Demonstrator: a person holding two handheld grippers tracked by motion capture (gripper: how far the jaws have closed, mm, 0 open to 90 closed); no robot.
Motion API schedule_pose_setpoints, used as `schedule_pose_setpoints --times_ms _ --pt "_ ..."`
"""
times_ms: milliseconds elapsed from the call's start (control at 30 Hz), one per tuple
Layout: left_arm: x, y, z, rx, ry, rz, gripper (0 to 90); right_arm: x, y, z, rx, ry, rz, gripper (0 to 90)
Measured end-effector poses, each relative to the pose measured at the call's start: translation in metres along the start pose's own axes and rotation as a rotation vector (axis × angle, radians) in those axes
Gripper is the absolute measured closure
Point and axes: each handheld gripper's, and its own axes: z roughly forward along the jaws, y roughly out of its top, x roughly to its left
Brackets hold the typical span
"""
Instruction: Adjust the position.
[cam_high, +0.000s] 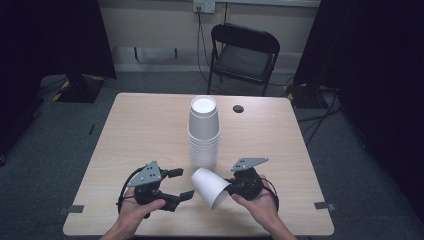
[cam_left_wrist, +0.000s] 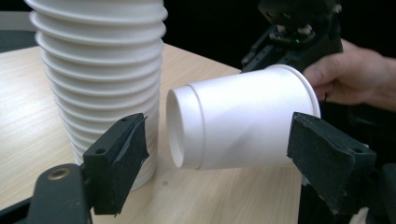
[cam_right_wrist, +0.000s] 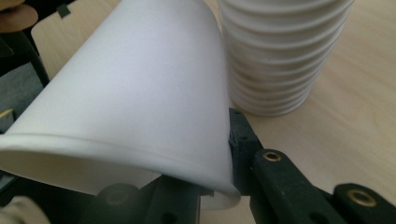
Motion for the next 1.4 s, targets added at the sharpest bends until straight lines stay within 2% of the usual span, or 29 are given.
schedule_pose_setpoints --times_ms 133,200,500,700,833,1000,1100,1167,1267,1400 --pt "-0.002 -0.002 0.006 0.037 -0.024 0.010 19.6 -0.002 0.003 0.002 0.068 0.009 -0.009 84.1" --pt "-0.004 -0.003 0.008 0.055 -0.024 0.024 19.2 -0.002 0.006 0.003 0.103 0.021 -0.007 84.1" --pt "-0.009 -0.003 0.015 0.089 -0.027 0.094 18.8 -0.001 0.020 0.008 0.231 0.045 -0.033 84.0" --pt "-0.015 -0.001 0.019 0.118 -0.046 0.158 18.2 0.002 0.029 0.013 0.290 0.076 -0.055 83.9" --pt "-0.018 0.000 0.022 0.135 -0.057 0.185 17.5 0.005 0.034 0.017 0.334 0.100 -0.072 83.9" --pt "-0.020 0.000 0.026 0.183 -0.079 0.249 16.4 0.008 0.039 0.022 0.396 0.123 -0.091 83.9" --pt "-0.022 0.000 0.030 0.192 -0.103 0.279 16.0 0.008 0.042 0.024 0.426 0.126 -0.110 84.0" --pt "-0.022 0.000 0.032 0.219 -0.111 0.313 15.4 0.009 0.044 0.027 0.454 0.130 -0.114 84.0" --pt "-0.022 -0.001 0.035 0.239 -0.122 0.313 14.5 0.010 0.047 0.030 0.487 0.134 -0.122 84.3" --pt "-0.023 -0.001 0.039 0.270 -0.144 0.356 14.3 0.008 0.050 0.033 0.506 0.154 -0.123 85.5"
